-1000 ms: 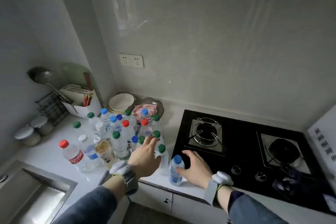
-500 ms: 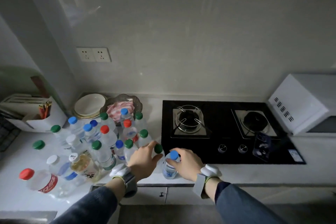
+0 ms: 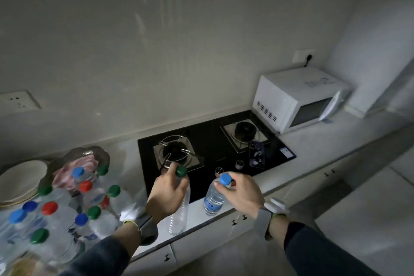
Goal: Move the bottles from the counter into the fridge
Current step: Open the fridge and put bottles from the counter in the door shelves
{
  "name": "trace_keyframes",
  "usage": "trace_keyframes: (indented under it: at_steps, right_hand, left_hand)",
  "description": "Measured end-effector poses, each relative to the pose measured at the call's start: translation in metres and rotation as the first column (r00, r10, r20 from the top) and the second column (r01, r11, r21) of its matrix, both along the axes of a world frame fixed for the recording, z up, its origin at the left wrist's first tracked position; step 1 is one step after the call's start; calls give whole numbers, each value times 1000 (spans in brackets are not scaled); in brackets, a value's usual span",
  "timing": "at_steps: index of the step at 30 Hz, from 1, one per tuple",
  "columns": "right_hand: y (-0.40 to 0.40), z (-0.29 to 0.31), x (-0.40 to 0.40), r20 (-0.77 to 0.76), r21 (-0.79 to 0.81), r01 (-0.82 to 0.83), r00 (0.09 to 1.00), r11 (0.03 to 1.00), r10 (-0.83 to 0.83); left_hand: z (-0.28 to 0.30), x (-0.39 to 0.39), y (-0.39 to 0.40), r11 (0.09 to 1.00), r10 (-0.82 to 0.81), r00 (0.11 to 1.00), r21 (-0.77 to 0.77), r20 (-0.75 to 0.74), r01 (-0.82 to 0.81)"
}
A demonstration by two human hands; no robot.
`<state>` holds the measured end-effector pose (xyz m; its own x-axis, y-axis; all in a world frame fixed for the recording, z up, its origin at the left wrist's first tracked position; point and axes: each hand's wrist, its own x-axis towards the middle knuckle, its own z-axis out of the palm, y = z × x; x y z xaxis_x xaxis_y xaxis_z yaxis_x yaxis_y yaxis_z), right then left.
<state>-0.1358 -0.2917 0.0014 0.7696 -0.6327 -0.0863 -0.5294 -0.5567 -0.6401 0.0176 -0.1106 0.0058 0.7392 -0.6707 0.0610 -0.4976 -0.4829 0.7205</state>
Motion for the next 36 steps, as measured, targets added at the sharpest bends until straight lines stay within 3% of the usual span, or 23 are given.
trace_keyframes:
  at_steps: [6,12,18,23,31,36]
  right_hand:
    - [-58,30,-54,88,-26,151,985,988,-148]
    - [-144,57,-139,144,-14,279,951,960,-274]
    - [-234,66,-230,160,-37,374,918,927,-364]
    - [-279,67,-286,132,-42,401,910,915,-393]
    - [-355,80,-372,21,-96,561,827,822,-562]
    - [-400,82,-415,-38,-123,706,699,697,-714]
  left_hand:
    - [19,-31,-78,992,-126,986,-12,-110,125]
    - [36,-99,-190,953,-301,949,-56,-96,296]
    - [49,-176,-300,933,-356,932,-75,-63,351]
    - [48,-207,-368,926,-368,918,-151,-148,347]
    - [57,-269,-519,859,-512,806,-214,-299,466]
    - [79,-311,-635,726,-688,673,-242,-272,644]
